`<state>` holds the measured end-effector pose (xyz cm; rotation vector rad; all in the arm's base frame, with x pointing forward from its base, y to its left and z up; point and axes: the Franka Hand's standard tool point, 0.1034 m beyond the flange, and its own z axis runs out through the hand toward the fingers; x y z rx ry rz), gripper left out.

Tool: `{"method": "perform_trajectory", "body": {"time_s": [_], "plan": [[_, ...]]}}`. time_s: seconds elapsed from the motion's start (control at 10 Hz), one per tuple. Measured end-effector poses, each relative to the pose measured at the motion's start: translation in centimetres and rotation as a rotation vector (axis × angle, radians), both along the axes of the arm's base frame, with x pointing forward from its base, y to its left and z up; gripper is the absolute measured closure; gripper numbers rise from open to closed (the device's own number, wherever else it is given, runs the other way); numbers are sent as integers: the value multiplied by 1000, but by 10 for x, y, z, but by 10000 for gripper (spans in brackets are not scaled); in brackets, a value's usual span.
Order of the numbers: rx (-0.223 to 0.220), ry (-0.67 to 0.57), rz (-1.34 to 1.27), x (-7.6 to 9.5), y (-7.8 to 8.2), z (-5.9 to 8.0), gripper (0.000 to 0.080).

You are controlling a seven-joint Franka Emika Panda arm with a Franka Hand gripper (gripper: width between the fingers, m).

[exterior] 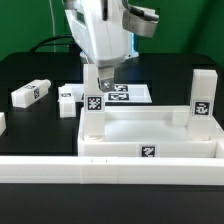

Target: Assemble desk

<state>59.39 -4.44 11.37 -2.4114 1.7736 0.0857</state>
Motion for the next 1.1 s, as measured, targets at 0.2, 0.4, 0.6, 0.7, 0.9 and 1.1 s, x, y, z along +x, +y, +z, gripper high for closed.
{"method": "perform_trajectory", "body": {"time_s": [0.2, 0.4, 0.6, 0.7, 0.9, 1.1], "plan": [[-6, -21, 139, 0, 0, 0, 155], [-16, -35, 328, -2, 0, -1, 150], [-60, -28, 574, -1, -4, 1, 150], [-84, -29, 695, -1, -4, 1, 150], [-100, -43, 917, -1, -3, 0, 150], [-114, -59, 1149, 0, -5, 1, 150]]}}
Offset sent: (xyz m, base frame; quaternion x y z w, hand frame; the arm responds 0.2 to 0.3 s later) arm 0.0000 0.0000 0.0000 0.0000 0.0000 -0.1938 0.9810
